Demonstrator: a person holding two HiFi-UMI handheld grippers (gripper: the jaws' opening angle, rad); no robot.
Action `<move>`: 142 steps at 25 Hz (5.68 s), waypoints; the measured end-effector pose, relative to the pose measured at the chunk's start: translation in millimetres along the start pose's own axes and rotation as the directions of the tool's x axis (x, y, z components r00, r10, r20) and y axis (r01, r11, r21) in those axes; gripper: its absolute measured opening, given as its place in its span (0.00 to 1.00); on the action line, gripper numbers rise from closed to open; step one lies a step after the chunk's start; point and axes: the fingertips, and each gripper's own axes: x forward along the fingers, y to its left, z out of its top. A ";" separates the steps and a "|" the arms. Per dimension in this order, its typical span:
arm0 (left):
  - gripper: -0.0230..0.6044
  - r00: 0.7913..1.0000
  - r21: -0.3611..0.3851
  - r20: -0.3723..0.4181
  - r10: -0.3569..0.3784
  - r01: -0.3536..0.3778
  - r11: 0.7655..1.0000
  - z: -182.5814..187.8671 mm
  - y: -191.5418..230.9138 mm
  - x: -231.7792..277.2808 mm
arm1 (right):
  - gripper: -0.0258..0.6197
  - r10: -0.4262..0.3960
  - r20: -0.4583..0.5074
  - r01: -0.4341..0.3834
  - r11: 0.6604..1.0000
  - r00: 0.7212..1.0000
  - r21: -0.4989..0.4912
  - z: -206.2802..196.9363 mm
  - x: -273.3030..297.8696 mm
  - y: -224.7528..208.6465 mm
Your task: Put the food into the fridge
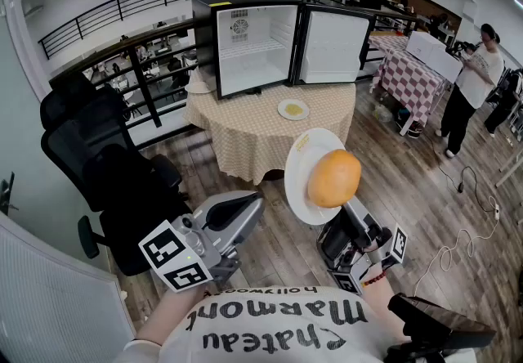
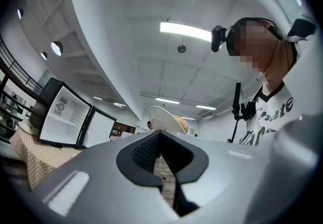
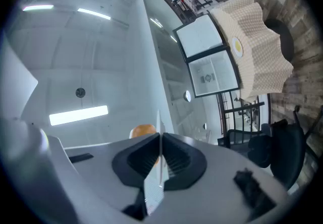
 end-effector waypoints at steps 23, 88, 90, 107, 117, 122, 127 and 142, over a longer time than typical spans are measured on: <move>0.05 0.999 -0.022 -0.044 -0.019 0.018 1.000 -9.9 44.7 -31.9 | 0.08 -0.016 0.075 0.007 0.993 0.997 0.117 -15.4 21.2 -69.2; 0.05 0.975 -0.078 -0.203 -0.096 0.081 0.994 -43.0 578.7 259.9 | 0.08 -0.330 0.318 0.343 0.939 0.889 0.017 422.9 391.5 -362.8; 0.05 0.968 -0.079 -0.216 -0.126 0.111 0.991 -45.7 582.9 269.0 | 0.08 -0.346 0.337 0.364 0.931 0.876 0.009 433.2 399.4 -371.1; 0.05 0.955 -0.125 -0.245 -0.164 0.137 0.983 -56.1 610.9 279.2 | 0.08 -0.533 0.505 0.624 0.781 0.679 -0.016 490.9 432.0 -456.1; 0.05 0.958 -0.103 -0.252 -0.139 0.116 0.988 -58.0 616.3 274.4 | 0.08 -0.579 0.512 0.707 0.703 0.635 -0.081 507.3 453.2 -474.2; 0.05 0.963 -0.104 -0.239 -0.125 0.103 0.989 -55.0 618.4 273.4 | 0.08 -0.618 0.480 0.729 0.682 0.622 -0.067 506.9 458.2 -485.4; 0.05 0.964 -0.098 -0.234 -0.124 0.103 0.990 -52.3 616.0 273.2 | 0.08 -0.643 0.469 0.752 0.656 0.606 -0.072 509.0 456.5 -492.6; 0.05 0.970 -0.098 -0.218 -0.109 0.089 0.991 -47.2 616.5 266.4 | 0.09 -0.744 0.476 0.878 0.335 0.469 -0.342 517.0 466.5 -494.1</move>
